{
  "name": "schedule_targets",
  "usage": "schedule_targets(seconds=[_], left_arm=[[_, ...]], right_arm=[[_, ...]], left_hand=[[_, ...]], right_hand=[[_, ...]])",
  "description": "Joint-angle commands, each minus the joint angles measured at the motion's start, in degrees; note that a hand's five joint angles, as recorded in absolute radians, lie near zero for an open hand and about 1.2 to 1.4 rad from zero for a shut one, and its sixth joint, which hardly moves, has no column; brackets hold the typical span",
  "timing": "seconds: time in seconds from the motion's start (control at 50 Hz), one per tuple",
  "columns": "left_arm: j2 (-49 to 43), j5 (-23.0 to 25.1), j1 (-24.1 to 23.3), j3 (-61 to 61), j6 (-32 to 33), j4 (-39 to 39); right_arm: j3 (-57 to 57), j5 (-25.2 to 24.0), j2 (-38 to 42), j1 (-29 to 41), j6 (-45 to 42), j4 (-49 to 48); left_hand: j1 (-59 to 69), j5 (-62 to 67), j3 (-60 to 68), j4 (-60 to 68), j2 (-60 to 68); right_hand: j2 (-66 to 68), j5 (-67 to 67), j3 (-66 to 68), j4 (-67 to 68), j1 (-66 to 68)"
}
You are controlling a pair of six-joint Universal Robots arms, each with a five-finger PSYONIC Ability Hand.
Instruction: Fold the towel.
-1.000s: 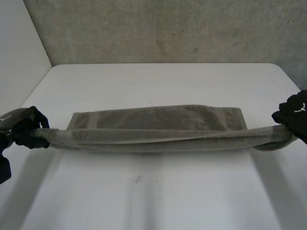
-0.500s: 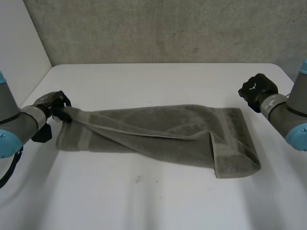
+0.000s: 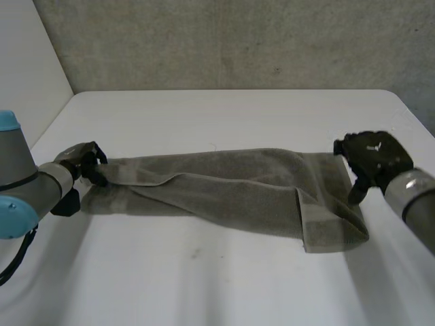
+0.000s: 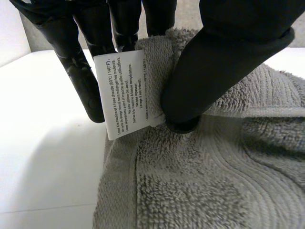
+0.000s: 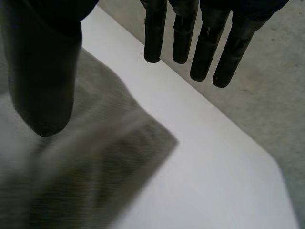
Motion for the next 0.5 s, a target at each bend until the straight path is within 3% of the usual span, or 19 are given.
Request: schedule_targets(seconds=[0.02,0.16,0.26,0.38,0.5], left_arm=[[2.5,0.0,-0.1,-2.5,-0.1,1.3],[3.5,-0.1,0.0,-3.2,-0.1,1.4],[3.6,-0.1,0.1,-3.2,-1.1,1.4],[3.8,0.1,0.2,-3.2,-3.0,1.4],[3.8,0.1,0.2,-3.2,-3.0,1.4]], right_arm=[[11.5,-0.4,-6.4,4.5,7.2,-6.5],[15.7,0.4,-2.1,10.1,9.3,-19.5],[14.4,1.1,1.6,11.9,10.5,-21.5],[10.0,7.5,8.2,14.8,12.9,-22.8],[7.7,9.8,12.8,15.0,12.5,-23.3]], left_hand=[[11.9,11.4,10.3,10.2,10.2],[11.9,11.4,10.3,10.2,10.2],[11.9,11.4,10.3,10.2,10.2],[11.9,11.4,10.3,10.2,10.2],[11.9,11.4,10.3,10.2,10.2]], right_hand=[[-9.1,-5.1,-8.2,-7.7,-7.6],[-14.2,-10.2,-13.3,-12.8,-12.8],[-14.2,-10.2,-13.3,-12.8,-12.8],[-14.2,-10.2,-13.3,-12.8,-12.8],[-14.2,-10.2,-13.3,-12.8,-12.8]])
